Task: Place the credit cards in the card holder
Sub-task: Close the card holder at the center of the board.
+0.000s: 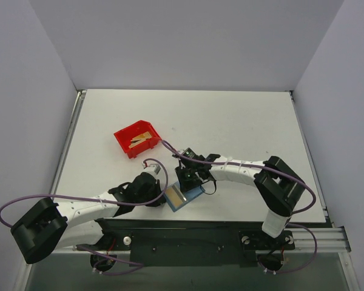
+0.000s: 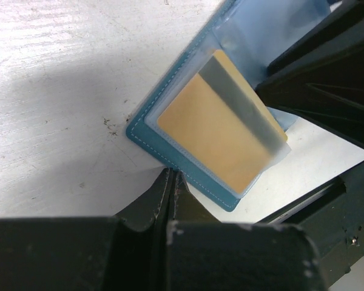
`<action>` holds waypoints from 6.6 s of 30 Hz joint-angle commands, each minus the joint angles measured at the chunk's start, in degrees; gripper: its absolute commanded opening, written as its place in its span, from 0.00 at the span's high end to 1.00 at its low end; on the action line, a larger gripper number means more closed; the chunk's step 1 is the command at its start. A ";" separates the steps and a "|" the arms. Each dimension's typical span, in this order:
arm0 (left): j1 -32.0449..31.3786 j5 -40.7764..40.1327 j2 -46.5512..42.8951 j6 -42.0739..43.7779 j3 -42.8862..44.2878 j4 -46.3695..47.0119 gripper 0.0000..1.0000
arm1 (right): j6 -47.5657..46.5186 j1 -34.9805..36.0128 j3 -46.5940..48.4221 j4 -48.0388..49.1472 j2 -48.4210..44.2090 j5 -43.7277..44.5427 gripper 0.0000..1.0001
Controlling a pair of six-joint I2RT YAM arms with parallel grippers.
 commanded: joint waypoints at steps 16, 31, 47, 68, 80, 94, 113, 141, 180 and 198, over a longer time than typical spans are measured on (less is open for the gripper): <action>-0.23 -0.66 1.30 0.59 0.09 -2.61 1.00 | -4.94 1.21 5.14 -15.54 -12.95 22.18 0.39; -0.14 -0.39 1.92 0.85 0.27 -2.43 1.00 | -3.26 1.65 3.04 -11.79 -8.20 17.45 0.49; -0.14 -0.48 2.18 1.03 0.71 -2.34 1.00 | -1.51 2.35 1.10 -6.32 -4.70 7.69 1.00; -0.05 -0.57 2.09 1.11 0.36 -2.08 1.00 | -1.86 2.44 2.42 -4.74 0.41 -2.23 1.00; -0.05 -0.74 1.22 0.94 0.09 -2.52 1.00 | -1.77 2.35 3.82 -8.25 -4.15 6.89 1.00; -0.05 -0.57 2.01 1.03 0.36 -2.26 1.00 | -3.70 2.44 4.88 -13.78 -8.64 19.10 0.61; -0.14 -0.22 2.62 1.47 0.88 -2.26 1.00 | -2.56 4.98 6.29 -20.91 -3.28 28.95 0.46; -0.14 -0.13 3.41 1.73 1.50 -1.47 1.00 | -0.37 4.72 4.70 -23.11 -6.70 34.76 1.00; -2.08 -0.48 9.13 3.23 5.37 1.88 1.00 | 4.19 -2.14 2.68 -11.70 -18.14 5.68 1.00; -1.99 -7.69 -13.63 -4.16 -1.67 -11.30 1.00 | 15.72 -1.70 -2.94 11.77 0.40 -7.16 1.00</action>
